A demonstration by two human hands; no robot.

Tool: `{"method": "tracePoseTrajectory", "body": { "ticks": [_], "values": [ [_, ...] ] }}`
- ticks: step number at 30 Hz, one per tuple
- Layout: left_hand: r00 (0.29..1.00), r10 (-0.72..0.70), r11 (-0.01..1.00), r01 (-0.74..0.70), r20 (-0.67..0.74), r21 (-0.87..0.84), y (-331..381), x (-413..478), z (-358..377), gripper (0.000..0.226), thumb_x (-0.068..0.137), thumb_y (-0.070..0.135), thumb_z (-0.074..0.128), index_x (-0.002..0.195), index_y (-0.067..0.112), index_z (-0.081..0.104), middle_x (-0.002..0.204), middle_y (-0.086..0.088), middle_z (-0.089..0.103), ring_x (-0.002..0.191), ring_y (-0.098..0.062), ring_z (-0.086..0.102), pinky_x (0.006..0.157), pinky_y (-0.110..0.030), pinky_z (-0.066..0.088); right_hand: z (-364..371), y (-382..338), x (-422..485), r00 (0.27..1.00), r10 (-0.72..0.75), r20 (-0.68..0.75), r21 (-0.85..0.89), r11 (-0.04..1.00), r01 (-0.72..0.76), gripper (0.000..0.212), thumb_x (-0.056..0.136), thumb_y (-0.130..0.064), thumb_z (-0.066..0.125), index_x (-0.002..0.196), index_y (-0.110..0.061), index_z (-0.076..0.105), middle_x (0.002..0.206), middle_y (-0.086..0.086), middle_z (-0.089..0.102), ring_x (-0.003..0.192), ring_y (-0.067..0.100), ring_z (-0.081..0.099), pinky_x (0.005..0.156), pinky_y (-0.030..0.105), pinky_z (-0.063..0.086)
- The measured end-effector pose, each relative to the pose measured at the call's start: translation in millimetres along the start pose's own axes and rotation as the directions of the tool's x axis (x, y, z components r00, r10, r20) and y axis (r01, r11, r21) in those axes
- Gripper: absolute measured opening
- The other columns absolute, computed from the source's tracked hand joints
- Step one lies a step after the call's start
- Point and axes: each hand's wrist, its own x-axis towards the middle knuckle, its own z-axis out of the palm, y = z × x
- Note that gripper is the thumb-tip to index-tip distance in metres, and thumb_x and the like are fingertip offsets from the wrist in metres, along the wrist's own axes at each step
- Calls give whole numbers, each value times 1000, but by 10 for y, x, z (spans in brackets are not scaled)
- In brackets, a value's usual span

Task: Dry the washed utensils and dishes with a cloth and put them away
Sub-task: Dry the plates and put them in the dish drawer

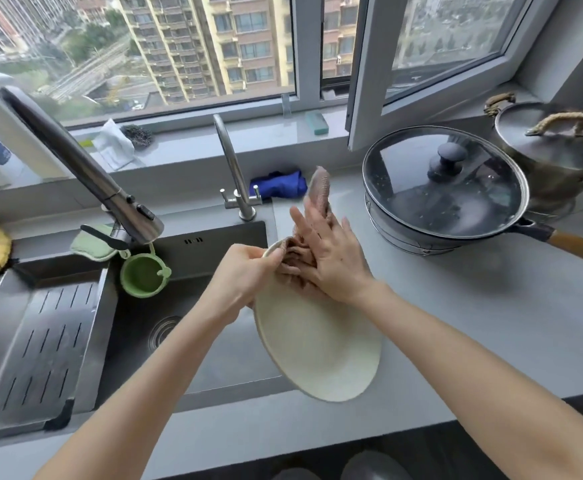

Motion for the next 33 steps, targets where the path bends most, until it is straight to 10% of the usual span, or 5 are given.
{"method": "tracePoseTrajectory", "body": {
  "ticks": [5,10,22,27,33],
  "values": [
    [983,159,986,-152,-96,74,82,56,38,33,75,44,55,69,12,58,65,-6,41,61,-17,34,60,-30,26,-14,389,-268,927,365,83,434,825,-363,58,81,-29,69,134,-29,45,124,-4,62,109,17,59,82,21,40],
    [959,97,989,-123,-265,-82,253,198,-49,17,69,40,66,56,30,71,63,-2,64,65,-23,57,68,-36,46,326,128,-611,617,704,351,854,29,-519,35,65,-39,77,84,-12,65,83,13,72,56,18,60,55,32,42],
    [948,-310,877,255,-73,-406,-198,195,86,22,85,25,64,82,4,66,87,-21,61,77,-32,56,71,-43,39,-1252,-155,-486,783,454,-425,149,888,-434,42,82,-29,68,118,-14,52,114,9,61,102,33,59,79,37,42],
    [956,-292,882,263,-17,-391,-230,230,134,35,76,29,67,98,1,69,88,-18,66,77,-30,61,72,-42,43,-1414,-495,-637,914,261,310,-103,965,-241,46,83,-55,59,126,-39,54,121,-14,56,112,12,54,82,28,41],
    [978,-207,881,186,-1,-435,-248,149,125,28,87,28,62,78,3,70,76,-17,66,66,-28,60,69,-42,41,-994,-482,-787,869,415,270,6,902,-432,90,72,-86,22,149,-41,11,158,1,20,145,17,20,112,35,25]
  ]
}}
